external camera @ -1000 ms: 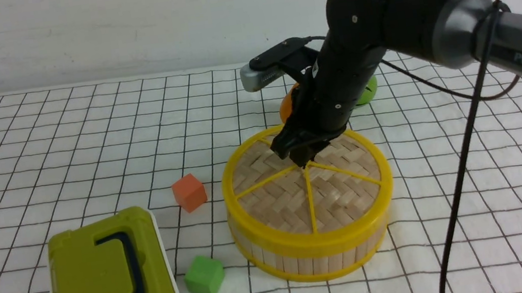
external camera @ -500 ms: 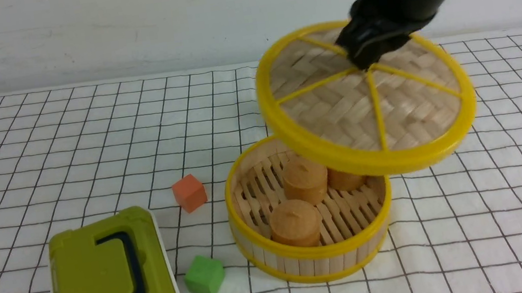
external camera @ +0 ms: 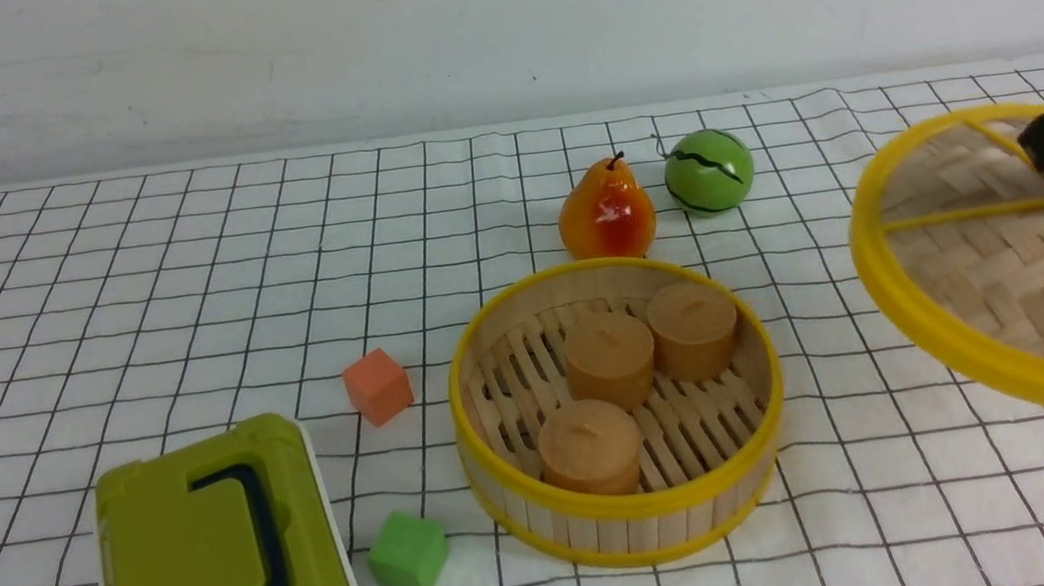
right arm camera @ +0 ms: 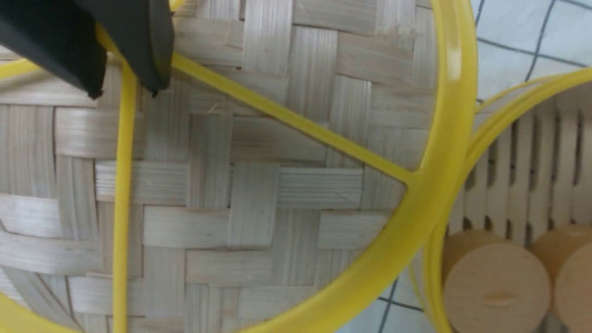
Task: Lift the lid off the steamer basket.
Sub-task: Use the right arm to place the steamer lid on the table
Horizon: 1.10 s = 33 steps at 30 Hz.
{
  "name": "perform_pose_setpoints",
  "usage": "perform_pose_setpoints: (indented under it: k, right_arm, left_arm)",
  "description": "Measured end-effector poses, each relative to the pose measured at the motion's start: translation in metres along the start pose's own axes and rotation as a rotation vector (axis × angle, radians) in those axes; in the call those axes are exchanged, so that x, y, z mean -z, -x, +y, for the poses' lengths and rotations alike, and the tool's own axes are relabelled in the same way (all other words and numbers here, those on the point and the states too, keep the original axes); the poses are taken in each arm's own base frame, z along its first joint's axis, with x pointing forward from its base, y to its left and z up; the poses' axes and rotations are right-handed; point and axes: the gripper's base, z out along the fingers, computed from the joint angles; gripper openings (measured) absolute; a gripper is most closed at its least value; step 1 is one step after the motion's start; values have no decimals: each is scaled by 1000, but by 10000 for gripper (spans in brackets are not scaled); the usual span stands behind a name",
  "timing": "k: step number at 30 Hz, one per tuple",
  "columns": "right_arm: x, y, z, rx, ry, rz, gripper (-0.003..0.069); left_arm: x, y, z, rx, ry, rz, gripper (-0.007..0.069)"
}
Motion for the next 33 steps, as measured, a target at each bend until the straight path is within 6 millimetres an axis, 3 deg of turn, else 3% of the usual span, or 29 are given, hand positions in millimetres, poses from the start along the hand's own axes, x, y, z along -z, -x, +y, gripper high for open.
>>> perform_pose_setpoints:
  k: [5,6,10,18,26,31,33]
  right_arm:
    - [-45,6,-6,-32,13,23,104]
    - [-45,6,-6,-32,12,19,104]
    - [-94,5,-15,-59,8,64,104]
    - [-151,-8,-25,-115,10,152,104]
    - [-157,-8,-25,-142,26,156,120]
    - [-151,-5,-23,-185,41,146,262]
    - [-135,-2,-21,-192,53,126,323]
  left_arm:
    - [0,0,0,0,0,0,239]
    - [0,0,0,0,0,0,239]
    - [0,0,0,0,0,0,239]
    - [0,0,0,0,0,0,239]
    - [0,0,0,0,0,0,239]
    - [0,0,0,0,0,0,239]
    - [0,0,0,0,0,0,239]
